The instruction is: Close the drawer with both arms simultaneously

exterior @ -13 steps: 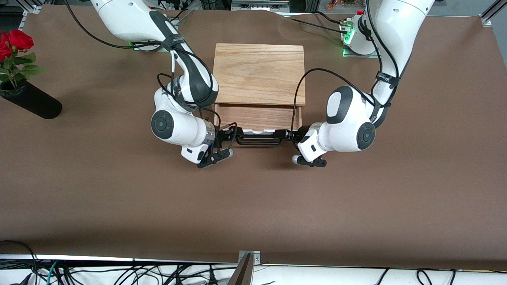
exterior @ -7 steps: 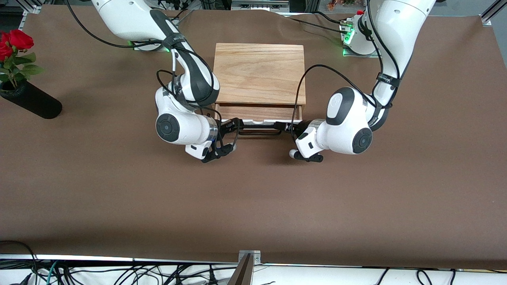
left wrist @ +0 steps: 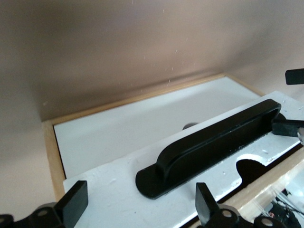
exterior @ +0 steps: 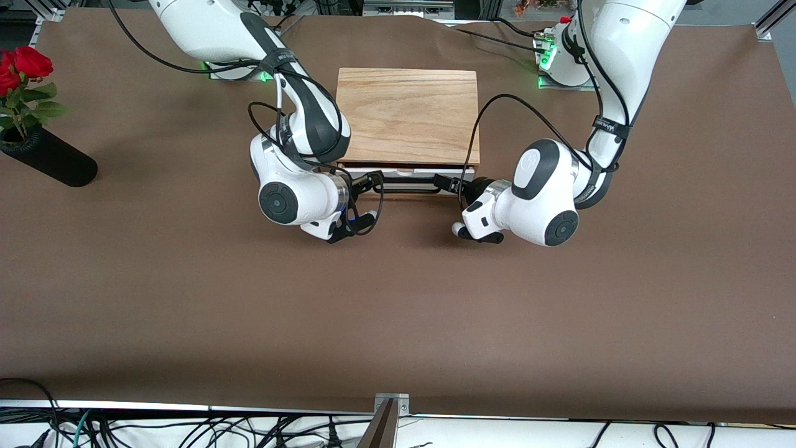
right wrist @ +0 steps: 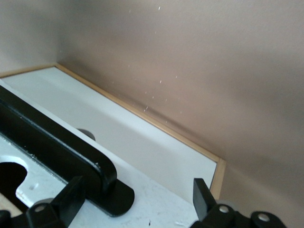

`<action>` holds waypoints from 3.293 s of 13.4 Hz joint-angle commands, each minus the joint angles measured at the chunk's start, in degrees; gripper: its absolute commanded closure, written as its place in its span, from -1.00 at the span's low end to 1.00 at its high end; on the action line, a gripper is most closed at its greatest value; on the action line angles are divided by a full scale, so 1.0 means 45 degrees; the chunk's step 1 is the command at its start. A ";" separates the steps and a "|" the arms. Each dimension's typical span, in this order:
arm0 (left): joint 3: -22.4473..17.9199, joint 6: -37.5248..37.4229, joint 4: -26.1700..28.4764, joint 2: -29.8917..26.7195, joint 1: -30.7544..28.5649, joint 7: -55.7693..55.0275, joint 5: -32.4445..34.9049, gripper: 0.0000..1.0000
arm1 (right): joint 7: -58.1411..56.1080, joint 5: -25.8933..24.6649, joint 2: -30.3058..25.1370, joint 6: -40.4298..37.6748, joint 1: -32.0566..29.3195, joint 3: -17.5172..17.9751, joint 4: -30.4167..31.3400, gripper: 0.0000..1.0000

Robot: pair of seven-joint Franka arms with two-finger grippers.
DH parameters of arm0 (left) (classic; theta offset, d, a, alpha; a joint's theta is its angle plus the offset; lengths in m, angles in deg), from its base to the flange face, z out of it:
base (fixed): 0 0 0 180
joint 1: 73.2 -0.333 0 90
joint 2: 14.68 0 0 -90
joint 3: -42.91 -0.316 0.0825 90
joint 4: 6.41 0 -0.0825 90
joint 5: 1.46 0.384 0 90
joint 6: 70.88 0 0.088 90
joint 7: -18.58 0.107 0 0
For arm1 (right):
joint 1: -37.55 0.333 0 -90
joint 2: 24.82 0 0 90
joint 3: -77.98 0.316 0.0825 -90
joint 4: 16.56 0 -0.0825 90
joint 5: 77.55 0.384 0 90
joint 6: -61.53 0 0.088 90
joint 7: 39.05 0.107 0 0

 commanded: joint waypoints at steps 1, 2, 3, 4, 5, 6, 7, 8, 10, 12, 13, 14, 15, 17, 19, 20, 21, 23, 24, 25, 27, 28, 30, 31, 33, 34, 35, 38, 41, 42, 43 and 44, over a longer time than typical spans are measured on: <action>-0.0011 -0.1244 0.0275 -0.0250 -0.0216 0.0024 -0.0068 -1.00 | -0.0144 0.0102 0.0019 -0.0576 0.0090 -0.0030 0.0137 -1.00; -0.0011 -0.1496 0.0275 -0.0230 -0.0197 0.0043 -0.0068 -1.00 | -0.0184 0.0102 0.0019 -0.0810 0.0090 -0.0030 0.0137 -1.00; -0.0011 -0.1711 0.0275 -0.0230 -0.0197 0.0044 -0.0068 -1.00 | -0.0203 0.0102 0.0019 -0.1064 0.0090 -0.0030 0.0137 -1.00; -0.0030 -0.1926 0.0275 -0.0230 -0.0216 0.0044 -0.0068 -1.00 | -0.0203 0.0102 0.0019 -0.1259 0.0090 -0.0030 0.0137 -1.00; -0.0030 -0.2083 0.0236 -0.0230 -0.0236 0.0044 -0.0068 -1.00 | -0.0242 0.0102 0.0019 -0.1319 0.0090 -0.0030 0.0137 -1.00; -0.0050 -0.2123 0.0158 -0.0250 -0.0313 0.0044 -0.0068 -1.00 | -0.0262 0.0083 0.0019 -0.1320 0.0090 -0.0030 0.0118 -1.00; -0.0069 -0.2104 0.0080 -0.0288 -0.0372 0.0044 -0.0049 -1.00 | -0.0281 0.0083 0.0038 -0.1262 0.0071 -0.0030 0.0117 -1.00; -0.0166 -0.2104 -0.0230 -0.0308 -0.0431 0.0063 0.0048 -1.00 | -0.0282 0.0083 0.0038 -0.1184 0.0071 -0.0030 0.0117 -1.00; -0.0128 -0.2085 -0.1127 -0.0347 -0.0431 0.0082 0.1506 -1.00 | -0.0262 0.0044 0.0019 -0.0757 0.0071 -0.0049 0.0079 -1.00; -0.0147 -0.2085 -0.1889 -0.0347 -0.0431 0.0180 0.2603 -1.00 | -0.0243 0.0005 -0.0001 -0.0383 -0.0046 -0.0127 -0.0484 -1.00; -0.0147 -0.2085 -0.2280 -0.0347 -0.0450 0.0180 0.3091 -1.00 | -0.0243 -0.0015 -0.0001 -0.0382 -0.0104 -0.0205 -0.0817 -1.00; -0.0167 -0.2085 -0.2593 -0.0386 -0.0567 0.0180 0.3753 -1.00 | -0.0262 -0.0034 -0.0020 -0.0382 -0.0298 -0.0302 -0.1110 -1.00; -0.0167 -0.2085 -0.2944 -0.0560 -0.0665 0.0180 0.4669 -1.00 | -0.0262 -0.0092 -0.0078 -0.0460 -0.0513 -0.0323 -0.1306 -1.00; -0.0167 -0.2085 -0.3434 -0.0970 -0.0860 0.0180 0.6661 -1.00 | -0.0243 -0.0403 -0.0215 -0.0383 -0.0613 -0.0555 -0.1599 -1.00; -0.0186 -0.2085 -0.4038 -0.1322 -0.1210 0.0200 0.7838 -1.00 | -0.0359 -0.1397 -0.0157 -0.0421 -0.0690 -0.1005 -0.2825 -1.00; -0.0186 -0.2085 -0.4235 -0.1595 -0.1560 0.0200 0.7919 -1.00 | -0.0360 -0.1595 -0.0157 -0.0557 -0.0923 -0.1258 -0.3122 -1.00; -0.0206 -0.2085 -0.4256 -0.1965 -0.1815 0.0200 0.7940 -1.00 | -0.0360 -0.1597 -0.0196 -0.0674 -0.1138 -0.1473 -0.3183 -1.00; -0.0206 -0.2104 -0.4257 -0.2804 -0.2420 0.0161 0.7979 -1.00 | -0.0360 -0.1616 -0.0215 -0.0831 -0.1412 -0.1980 -0.3532 -1.00; -0.0187 -0.2239 -0.4276 -0.3060 -0.2713 0.0141 0.7998 -1.00 | -0.0360 -0.1616 -0.0216 -0.1025 -0.1452 -0.2486 -0.3844 -1.00; -0.0283 -0.2492 -0.4179 -0.3584 -0.2890 0.0103 0.7940 -1.00 | -0.0340 -0.1616 -0.0235 -0.1201 -0.1433 -0.3071 -0.4137 -1.00; -0.0382 -0.2592 -0.3538 -0.4561 -0.3067 0.0005 0.8018 -1.00 | -0.0360 -0.1616 -0.0683 -0.1242 -0.1452 -0.3951 -0.4179 -1.00; -0.0382 -0.2534 -0.2799 -0.5165 -0.3068 0.0024 0.8385 -1.00 | -0.0360 -0.1616 -0.0704 -0.1261 -0.1453 -0.4362 -0.4179 -1.00; -0.0362 -0.2242 -0.1392 -0.6182 -0.3068 0.0024 0.9187 -1.00 | -0.0321 -0.2042 -0.1055 -0.1262 -0.1394 -0.4930 -0.4160 -1.00; -0.0362 -0.1583 -0.0689 -0.6806 -0.3107 0.0043 0.9190 -1.00 | -0.0321 -0.2819 -0.1287 -0.1223 -0.1433 -0.4913 -0.4160 -1.00; -0.0382 -0.0022 0.0680 -0.7824 -0.3146 0.0005 0.9190 -1.00 | -0.0282 -0.4247 -0.2008 -0.1125 -0.1821 -0.4816 -0.4024 -1.00; -0.0382 0.0005 0.0685 -0.7828 -0.3185 0.0062 0.9074 -1.00 | -0.0282 -0.4562 -0.2457 -0.1086 -0.2094 -0.4718 -0.3675 -1.00; -0.0401 -0.0014 0.0685 -0.7828 -0.3475 0.0121 0.8860 -1.00 | -0.0282 -0.4778 -0.3042 -0.1008 -0.2484 -0.4389 -0.3188 -1.00; -0.0440 -0.0268 0.0666 -0.7828 -0.3791 0.0161 0.8174 -1.00 | -0.0282 -0.6589 -0.4702 -0.1007 -0.3948 -0.3022 -0.1821 -1.00; -0.0421 -0.1106 0.0237 -0.7594 -0.3810 0.0141 0.8116 -1.00 | -0.0262 -0.7104 -0.6207 -0.1125 -0.4927 -0.1829 -0.0472 -1.00; -0.0421 -0.1379 0.0236 -0.7613 -0.3791 0.0161 0.8116 -1.00 | -0.0281 -0.7124 -0.6540 -0.1144 -0.5045 -0.1672 -0.0101 -1.00; -0.0402 -0.1594 0.0197 -0.7613 -0.3791 0.0180 0.8116 -1.00 | -0.0282 -0.7124 -0.6756 -0.1125 -0.5162 -0.1516 0.0309 -1.00; -0.0382 -0.1654 0.0197 -0.7632 -0.3791 0.0045 0.8116 -1.00 | -0.0320 -0.7105 -0.6991 -0.1163 -0.5318 -0.1437 0.0583 -1.00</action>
